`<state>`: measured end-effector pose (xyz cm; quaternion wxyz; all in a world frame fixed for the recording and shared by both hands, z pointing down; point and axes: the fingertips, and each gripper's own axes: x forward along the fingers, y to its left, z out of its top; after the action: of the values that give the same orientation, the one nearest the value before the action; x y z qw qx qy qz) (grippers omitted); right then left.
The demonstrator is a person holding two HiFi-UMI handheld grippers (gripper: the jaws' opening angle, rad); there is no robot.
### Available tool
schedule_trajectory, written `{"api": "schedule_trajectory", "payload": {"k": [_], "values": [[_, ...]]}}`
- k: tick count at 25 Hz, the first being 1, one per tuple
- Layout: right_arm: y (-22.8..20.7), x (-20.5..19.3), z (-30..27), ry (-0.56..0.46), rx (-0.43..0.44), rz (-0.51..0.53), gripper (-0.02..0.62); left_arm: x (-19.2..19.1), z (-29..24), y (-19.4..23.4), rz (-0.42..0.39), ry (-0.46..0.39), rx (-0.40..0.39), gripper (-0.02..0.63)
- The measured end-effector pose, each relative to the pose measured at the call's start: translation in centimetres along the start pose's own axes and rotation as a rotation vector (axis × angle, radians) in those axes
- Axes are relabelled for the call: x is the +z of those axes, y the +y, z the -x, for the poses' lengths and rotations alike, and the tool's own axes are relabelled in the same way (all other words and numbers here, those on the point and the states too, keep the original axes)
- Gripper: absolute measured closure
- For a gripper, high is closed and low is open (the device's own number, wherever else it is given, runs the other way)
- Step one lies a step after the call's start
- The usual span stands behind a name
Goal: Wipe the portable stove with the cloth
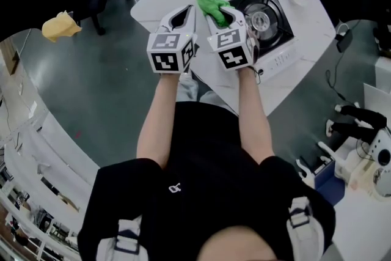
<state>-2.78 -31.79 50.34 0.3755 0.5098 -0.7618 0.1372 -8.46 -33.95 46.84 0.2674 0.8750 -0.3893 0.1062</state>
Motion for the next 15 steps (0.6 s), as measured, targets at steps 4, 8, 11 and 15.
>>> {"api": "schedule_trajectory", "payload": {"k": [4, 8, 11, 15], "values": [[-0.7, 2.7, 0.9, -0.088, 0.001, -0.049, 0.483, 0.7, -0.7, 0.4, -0.005, -0.001, -0.008, 0.611], [-3.7, 5.1, 2.0, -0.149, -0.062, -0.053, 0.482, 1.1, -1.6, 0.1, -0.005, 0.001, -0.023, 0.611], [-5.5, 4.1, 1.5, -0.089, -0.09, -0.026, 0.482, 0.9, -2.4, -0.1, -0.003, 0.011, -0.037, 0.611], [-6.6, 1.1, 0.1, 0.016, -0.105, 0.022, 0.482, 0.6, -3.5, -0.6, 0.001, 0.03, -0.059, 0.611]]}}
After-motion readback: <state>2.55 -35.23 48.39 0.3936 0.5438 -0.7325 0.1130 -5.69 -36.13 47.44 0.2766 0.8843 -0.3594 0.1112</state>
